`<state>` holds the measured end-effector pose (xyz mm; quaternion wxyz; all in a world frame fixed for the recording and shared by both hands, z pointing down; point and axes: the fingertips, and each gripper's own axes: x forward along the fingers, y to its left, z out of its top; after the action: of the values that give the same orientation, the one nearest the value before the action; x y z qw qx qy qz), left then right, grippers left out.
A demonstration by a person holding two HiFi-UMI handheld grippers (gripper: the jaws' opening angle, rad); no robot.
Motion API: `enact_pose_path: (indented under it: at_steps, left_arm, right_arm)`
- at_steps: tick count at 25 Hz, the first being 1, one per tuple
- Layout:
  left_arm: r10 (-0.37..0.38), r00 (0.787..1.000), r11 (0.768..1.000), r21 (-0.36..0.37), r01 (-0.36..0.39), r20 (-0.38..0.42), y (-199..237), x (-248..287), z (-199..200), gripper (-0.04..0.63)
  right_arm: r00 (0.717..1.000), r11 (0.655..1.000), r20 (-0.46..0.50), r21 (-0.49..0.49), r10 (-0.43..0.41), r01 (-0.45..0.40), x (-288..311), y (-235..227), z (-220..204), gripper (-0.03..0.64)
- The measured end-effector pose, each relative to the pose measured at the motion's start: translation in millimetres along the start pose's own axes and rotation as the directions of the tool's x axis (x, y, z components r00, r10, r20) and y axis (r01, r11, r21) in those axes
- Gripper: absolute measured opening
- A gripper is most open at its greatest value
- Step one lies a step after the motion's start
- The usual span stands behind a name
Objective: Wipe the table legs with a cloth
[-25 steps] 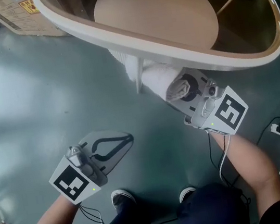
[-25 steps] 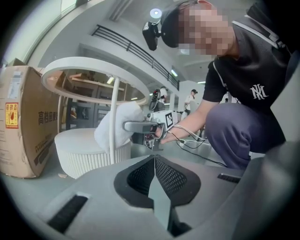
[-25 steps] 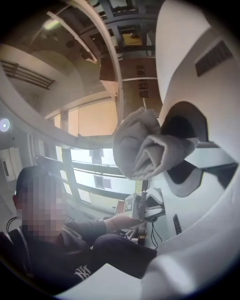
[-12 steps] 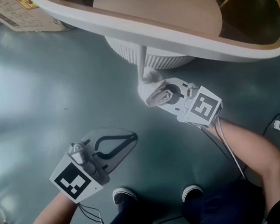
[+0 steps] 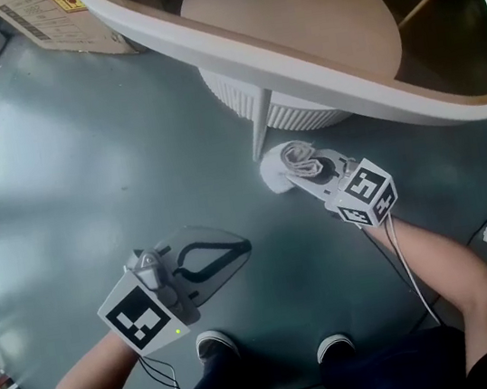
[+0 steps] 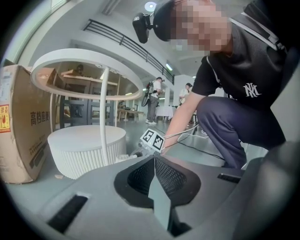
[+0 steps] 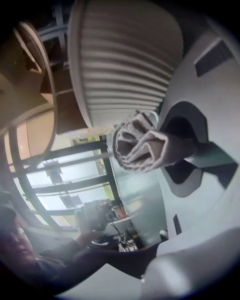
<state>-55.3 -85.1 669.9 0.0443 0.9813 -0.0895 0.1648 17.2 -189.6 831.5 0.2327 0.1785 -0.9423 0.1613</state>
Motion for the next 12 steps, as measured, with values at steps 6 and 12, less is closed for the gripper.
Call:
enact_pose_path:
  at_steps: [6,12]
  left_arm:
    - [0.097,0.994,0.995,0.028,-0.098,0.041,20.3,-4.9,13.8,0.009]
    - [0.178,0.981,0.984,0.002,-0.179,0.077,38.7,-17.7,30.3,0.009]
  right_arm:
    - [0.905,0.982,0.421,-0.137,-0.062,0.131,-88.1,-4.6,173.2,0.067]
    - [0.841,0.921,0.537,-0.355,0.059,0.162,-113.5,41.1,254.4,0.067]
